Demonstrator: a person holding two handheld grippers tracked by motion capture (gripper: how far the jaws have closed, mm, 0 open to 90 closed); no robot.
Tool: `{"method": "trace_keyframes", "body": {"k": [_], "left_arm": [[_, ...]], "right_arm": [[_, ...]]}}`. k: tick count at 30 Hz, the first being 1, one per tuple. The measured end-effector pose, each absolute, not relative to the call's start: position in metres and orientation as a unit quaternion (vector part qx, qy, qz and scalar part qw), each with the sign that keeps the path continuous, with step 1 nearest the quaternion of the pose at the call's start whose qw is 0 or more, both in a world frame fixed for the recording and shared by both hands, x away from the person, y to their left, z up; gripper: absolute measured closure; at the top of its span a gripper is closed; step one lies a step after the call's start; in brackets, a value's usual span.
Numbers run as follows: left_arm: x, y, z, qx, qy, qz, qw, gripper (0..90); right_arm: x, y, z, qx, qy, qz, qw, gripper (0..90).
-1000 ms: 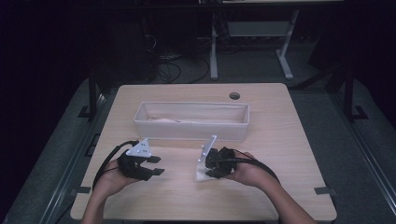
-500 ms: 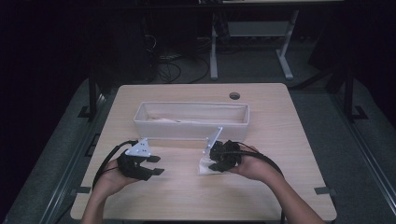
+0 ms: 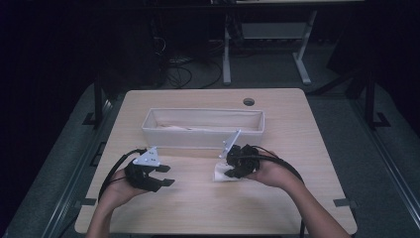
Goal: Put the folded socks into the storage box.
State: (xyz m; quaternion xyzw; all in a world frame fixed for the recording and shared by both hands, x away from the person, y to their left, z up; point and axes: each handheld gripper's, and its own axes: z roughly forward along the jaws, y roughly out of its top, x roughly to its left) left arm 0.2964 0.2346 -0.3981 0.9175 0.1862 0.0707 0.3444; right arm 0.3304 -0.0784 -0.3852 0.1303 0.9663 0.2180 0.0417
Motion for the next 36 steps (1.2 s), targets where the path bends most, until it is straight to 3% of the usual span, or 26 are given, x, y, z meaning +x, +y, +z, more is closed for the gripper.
{"method": "trace_keyframes", "body": {"k": [36], "left_arm": [[0.298, 0.239, -0.397, 0.911, 0.198, 0.083, 0.352, 35.8]], "right_arm": [[0.359, -0.111, -0.345, 0.148, 0.961, 0.229, 0.05, 73.7]]}}
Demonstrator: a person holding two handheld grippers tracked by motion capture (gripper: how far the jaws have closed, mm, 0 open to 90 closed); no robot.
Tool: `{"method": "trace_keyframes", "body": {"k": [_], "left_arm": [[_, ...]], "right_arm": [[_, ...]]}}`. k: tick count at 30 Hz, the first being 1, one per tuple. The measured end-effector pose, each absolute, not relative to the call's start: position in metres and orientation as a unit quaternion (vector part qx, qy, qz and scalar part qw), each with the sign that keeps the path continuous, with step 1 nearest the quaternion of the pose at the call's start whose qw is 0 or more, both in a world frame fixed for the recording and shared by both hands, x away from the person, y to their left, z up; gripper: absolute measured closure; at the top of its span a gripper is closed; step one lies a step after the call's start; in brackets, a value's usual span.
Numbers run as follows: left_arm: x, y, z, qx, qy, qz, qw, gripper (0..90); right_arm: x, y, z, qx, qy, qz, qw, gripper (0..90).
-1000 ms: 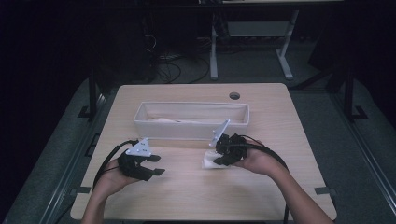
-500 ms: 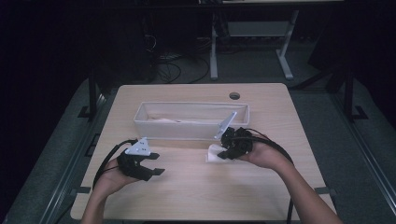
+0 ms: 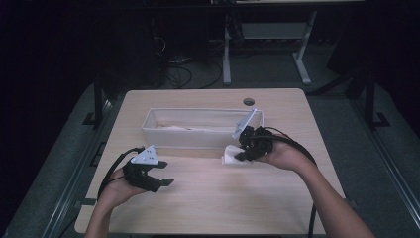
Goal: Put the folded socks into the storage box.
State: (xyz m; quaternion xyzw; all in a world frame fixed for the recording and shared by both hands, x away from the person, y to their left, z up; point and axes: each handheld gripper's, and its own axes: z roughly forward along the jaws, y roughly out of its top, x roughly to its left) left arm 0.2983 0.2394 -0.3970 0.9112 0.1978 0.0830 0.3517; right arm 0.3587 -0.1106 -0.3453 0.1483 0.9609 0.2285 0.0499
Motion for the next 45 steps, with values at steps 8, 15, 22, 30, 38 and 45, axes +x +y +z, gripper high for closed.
{"method": "trace_keyframes", "body": {"k": [8, 15, 22, 30, 38, 45], "left_arm": [[0.299, 0.24, -0.397, 0.911, 0.199, 0.085, 0.351, 35.1], [0.299, 0.24, -0.398, 0.911, 0.199, 0.082, 0.353, 33.9], [0.299, 0.24, -0.399, 0.911, 0.2, 0.084, 0.352, 32.7], [0.3, 0.24, -0.4, 0.91, 0.204, 0.085, 0.351, 31.7], [0.301, 0.243, -0.399, 0.909, 0.207, 0.086, 0.352, 31.7], [0.301, 0.243, -0.398, 0.91, 0.205, 0.088, 0.351, 31.7]], "right_arm": [[0.365, -0.114, -0.338, 0.15, 0.96, 0.232, 0.049, 73.7], [0.366, -0.116, -0.336, 0.15, 0.961, 0.229, 0.047, 73.6], [0.37, -0.118, -0.328, 0.15, 0.96, 0.232, 0.048, 73.6], [0.377, -0.118, -0.325, 0.146, 0.961, 0.229, 0.046, 73.6], [0.384, -0.118, -0.316, 0.141, 0.963, 0.226, 0.046, 73.5], [0.391, -0.119, -0.304, 0.141, 0.964, 0.219, 0.052, 73.5]]}}
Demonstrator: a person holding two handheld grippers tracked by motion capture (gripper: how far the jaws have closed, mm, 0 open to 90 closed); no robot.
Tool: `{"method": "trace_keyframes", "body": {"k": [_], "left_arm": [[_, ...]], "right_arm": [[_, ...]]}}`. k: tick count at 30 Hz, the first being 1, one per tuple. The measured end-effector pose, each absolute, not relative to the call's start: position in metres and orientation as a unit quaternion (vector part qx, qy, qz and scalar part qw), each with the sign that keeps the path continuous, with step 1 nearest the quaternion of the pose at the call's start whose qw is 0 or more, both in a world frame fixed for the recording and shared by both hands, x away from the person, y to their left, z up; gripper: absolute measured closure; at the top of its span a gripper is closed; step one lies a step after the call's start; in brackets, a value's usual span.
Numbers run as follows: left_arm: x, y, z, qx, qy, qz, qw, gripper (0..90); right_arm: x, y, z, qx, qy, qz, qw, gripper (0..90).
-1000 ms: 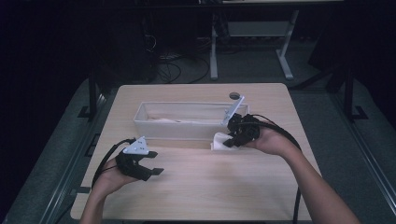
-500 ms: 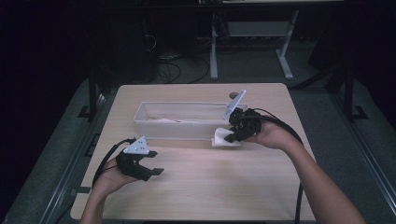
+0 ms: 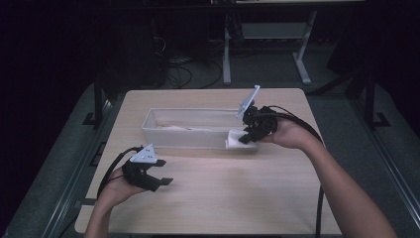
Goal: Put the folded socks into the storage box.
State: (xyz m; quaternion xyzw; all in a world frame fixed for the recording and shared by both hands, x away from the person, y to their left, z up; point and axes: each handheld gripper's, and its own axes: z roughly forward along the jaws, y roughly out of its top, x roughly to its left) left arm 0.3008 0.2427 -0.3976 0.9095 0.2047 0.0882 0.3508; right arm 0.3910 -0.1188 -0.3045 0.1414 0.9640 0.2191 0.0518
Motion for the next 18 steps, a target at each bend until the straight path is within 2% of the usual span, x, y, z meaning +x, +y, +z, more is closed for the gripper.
{"method": "trace_keyframes", "body": {"k": [18], "left_arm": [[0.298, 0.247, -0.397, 0.905, 0.213, 0.09, 0.357, 31.6]], "right_arm": [[0.41, -0.125, -0.289, 0.153, 0.963, 0.213, 0.063, 73.5]]}}
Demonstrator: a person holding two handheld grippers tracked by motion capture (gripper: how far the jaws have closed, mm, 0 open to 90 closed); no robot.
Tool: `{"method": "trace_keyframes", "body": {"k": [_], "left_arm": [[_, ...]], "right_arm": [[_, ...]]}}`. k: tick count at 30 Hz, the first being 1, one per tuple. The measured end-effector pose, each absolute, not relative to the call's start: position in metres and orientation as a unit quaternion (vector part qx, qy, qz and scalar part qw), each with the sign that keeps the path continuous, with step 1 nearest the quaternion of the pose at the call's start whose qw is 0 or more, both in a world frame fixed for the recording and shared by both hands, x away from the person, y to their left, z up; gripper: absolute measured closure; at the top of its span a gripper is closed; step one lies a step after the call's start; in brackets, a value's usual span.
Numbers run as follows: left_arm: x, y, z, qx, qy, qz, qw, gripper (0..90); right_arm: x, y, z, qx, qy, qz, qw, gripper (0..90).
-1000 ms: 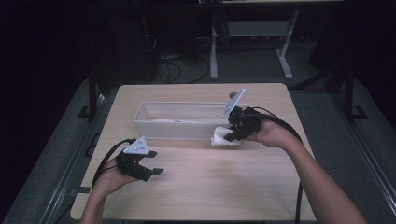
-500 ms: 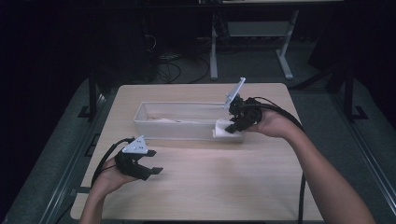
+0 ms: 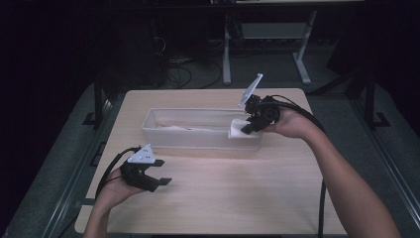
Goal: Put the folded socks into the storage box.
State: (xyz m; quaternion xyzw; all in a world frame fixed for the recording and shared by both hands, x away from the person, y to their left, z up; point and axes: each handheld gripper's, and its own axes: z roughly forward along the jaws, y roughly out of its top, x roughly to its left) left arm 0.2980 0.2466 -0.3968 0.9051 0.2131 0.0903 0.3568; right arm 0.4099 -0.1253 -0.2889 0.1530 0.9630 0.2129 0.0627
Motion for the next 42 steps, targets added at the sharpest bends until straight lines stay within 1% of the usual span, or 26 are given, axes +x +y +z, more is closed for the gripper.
{"method": "trace_keyframes", "body": {"k": [10, 18, 28, 42], "left_arm": [[0.299, 0.25, -0.399, 0.903, 0.219, 0.088, 0.358, 31.6], [0.3, 0.254, -0.398, 0.902, 0.224, 0.09, 0.359, 31.6], [0.301, 0.257, -0.4, 0.901, 0.228, 0.088, 0.358, 31.6], [0.301, 0.259, -0.399, 0.9, 0.229, 0.091, 0.359, 31.6]], "right_arm": [[0.425, -0.13, -0.282, 0.157, 0.961, 0.216, 0.069, 73.5], [0.439, -0.131, -0.282, 0.166, 0.961, 0.213, 0.065, 73.4], [0.461, -0.133, -0.291, 0.18, 0.959, 0.208, 0.06, 73.3], [0.478, -0.137, -0.308, 0.202, 0.958, 0.198, 0.047, 73.1]]}}
